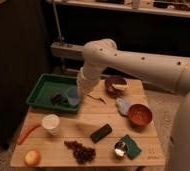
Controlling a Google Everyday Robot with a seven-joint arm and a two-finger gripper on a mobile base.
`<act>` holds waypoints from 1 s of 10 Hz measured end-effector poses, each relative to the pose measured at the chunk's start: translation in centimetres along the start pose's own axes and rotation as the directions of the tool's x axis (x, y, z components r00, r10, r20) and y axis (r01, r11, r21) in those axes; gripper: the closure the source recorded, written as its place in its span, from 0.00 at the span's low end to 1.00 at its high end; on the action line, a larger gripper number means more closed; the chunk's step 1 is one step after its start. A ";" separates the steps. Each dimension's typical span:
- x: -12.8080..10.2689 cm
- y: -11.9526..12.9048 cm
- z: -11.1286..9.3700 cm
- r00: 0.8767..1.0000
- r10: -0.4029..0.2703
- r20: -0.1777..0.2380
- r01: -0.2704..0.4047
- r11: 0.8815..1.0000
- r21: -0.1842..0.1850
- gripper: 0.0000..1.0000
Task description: Stack cups on top of each other
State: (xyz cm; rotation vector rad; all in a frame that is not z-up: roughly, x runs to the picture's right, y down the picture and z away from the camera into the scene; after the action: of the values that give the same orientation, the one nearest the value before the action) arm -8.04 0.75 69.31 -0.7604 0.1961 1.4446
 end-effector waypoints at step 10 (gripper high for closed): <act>5.1 9.6 9.7 0.940 -0.307 -0.150 0.301 0.952 -0.058 1.00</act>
State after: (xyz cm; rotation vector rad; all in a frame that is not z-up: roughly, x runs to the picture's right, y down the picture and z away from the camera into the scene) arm -19.33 9.93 70.40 -0.8920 0.1663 1.0976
